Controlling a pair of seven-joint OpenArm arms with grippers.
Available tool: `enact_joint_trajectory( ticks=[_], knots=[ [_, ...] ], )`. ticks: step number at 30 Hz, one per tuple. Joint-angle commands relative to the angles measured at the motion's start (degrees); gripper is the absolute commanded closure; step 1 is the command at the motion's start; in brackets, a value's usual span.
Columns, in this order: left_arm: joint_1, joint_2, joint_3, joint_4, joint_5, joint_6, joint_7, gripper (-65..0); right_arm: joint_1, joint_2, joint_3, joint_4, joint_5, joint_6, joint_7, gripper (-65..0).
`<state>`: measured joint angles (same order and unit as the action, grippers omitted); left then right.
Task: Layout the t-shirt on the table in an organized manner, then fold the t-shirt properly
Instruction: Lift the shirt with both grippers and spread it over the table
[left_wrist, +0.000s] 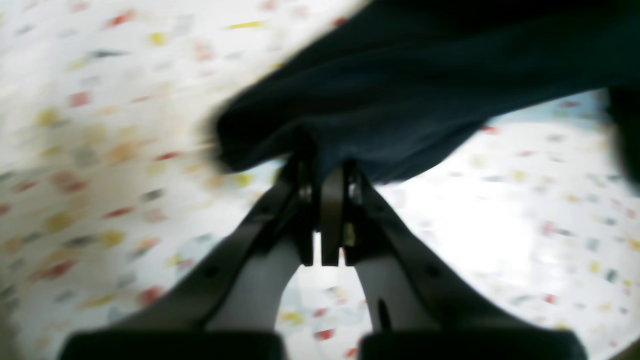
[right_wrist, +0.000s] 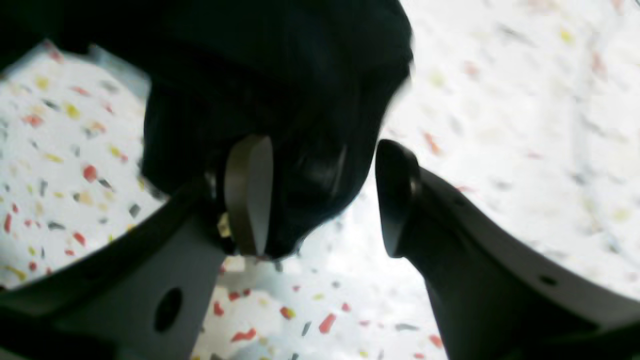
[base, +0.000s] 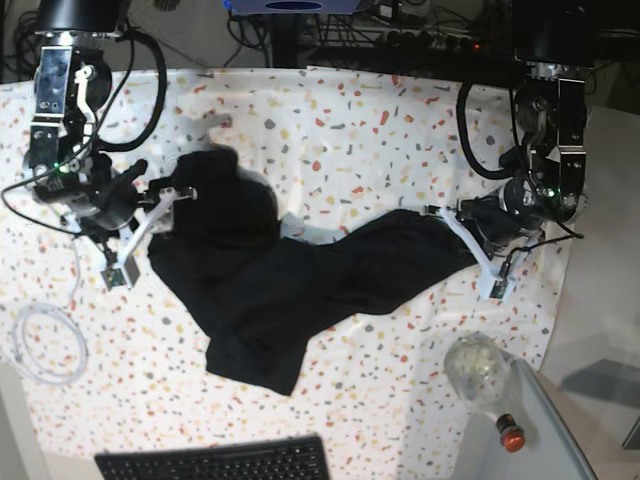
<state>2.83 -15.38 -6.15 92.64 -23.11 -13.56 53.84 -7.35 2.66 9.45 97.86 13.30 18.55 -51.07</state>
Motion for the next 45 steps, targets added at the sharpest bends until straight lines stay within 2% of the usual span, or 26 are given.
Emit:
enact_joint_trajectory(
  ticks=[1, 4, 8, 12, 15, 18, 20, 21, 22, 23, 28, 32, 35, 40, 43, 45],
  knots=[
    [-0.9, -1.0, -0.3, 1.0, -0.1, 0.1, -0.6, 0.0, 0.5, 0.4, 0.1, -0.9, -0.1, 0.0, 0.9, -30.0],
    [-1.0, -0.9, -0.2, 1.0, -0.1, 0.1, -0.6, 0.0, 0.2, 0.3, 0.0, -0.7, 0.2, 0.5, -0.4, -30.0],
    [-1.1, -0.9, -0.2, 1.0, -0.1, 0.1, -0.6, 0.0, -2.0, -0.6, -0.2, 6.2, 0.3, 0.5, -2.6, -30.0],
    [-1.1, -1.0, -0.2, 1.0, -0.1, 0.0, -0.6, 0.0, -2.7, -1.1, -5.0, 8.8, 0.3, 0.5, -2.6, -30.0],
    [-0.9, -1.0, -0.2, 1.0, -0.1, 0.0, -0.6, 0.0, -0.7, -1.2, -10.6, 2.0, 0.0, 0.0, -2.2, -29.7],
    [-0.9, -1.0, -0.2, 1.1, -0.1, -0.1, -0.6, 0.0, 1.8, -1.3, -11.3, -6.0, -0.1, 0.0, 1.0, -29.0],
    [-1.1, -1.0, -0.2, 2.1, -0.1, -0.1, -0.6, 0.0, 2.2, -0.3, -11.3, -9.6, -0.1, 0.0, 4.9, -23.1],
    [-1.1, -1.0, -0.2, 3.1, -0.1, -0.1, -0.6, 0.0, 2.3, 1.3, -11.2, -10.5, -0.1, 0.0, 6.4, -16.4],
    [-1.1, -1.2, -0.2, 4.5, -0.1, -0.1, -0.6, 0.0, 2.3, 2.6, -10.6, -11.1, -0.1, 0.0, 7.2, -6.0],
    [-1.2, -1.8, -0.2, 5.9, -0.1, -0.1, -0.6, 0.0, 2.3, 3.7, -9.9, -11.1, -0.1, 0.0, 7.5, 0.0],
    [-7.5, -4.4, -0.2, 9.3, -0.1, -0.1, 1.6, 0.0, 3.5, 8.2, -3.4, -6.6, -0.1, 0.0, 7.4, 0.0],
    [-20.0, -4.3, 3.1, 8.2, -0.1, -0.1, 7.0, 0.0, 9.9, 13.9, -3.1, -5.2, -0.1, 0.0, 6.9, 0.0],
    [-28.3, -4.0, 6.2, 3.6, -0.1, -0.1, 7.2, 0.0, 17.0, 16.8, -2.8, -5.2, -0.1, 0.0, 4.0, 0.0],
    [-42.6, 2.8, 7.5, -6.4, -0.1, 0.0, 6.2, 0.0, 28.9, 23.2, -2.7, -5.2, -0.1, 0.0, 3.3, 0.0],
    [-49.1, 5.6, 7.8, -9.1, -0.1, 0.0, 3.3, 0.0, 34.8, 26.7, -2.7, -5.1, -0.2, 0.0, 3.2, 0.0],
    [-52.1, 7.3, 7.5, -9.3, -0.1, 0.0, 3.3, 0.0, 36.9, 29.0, -2.7, -4.9, -0.2, 0.0, 2.4, 0.0]
  ],
)
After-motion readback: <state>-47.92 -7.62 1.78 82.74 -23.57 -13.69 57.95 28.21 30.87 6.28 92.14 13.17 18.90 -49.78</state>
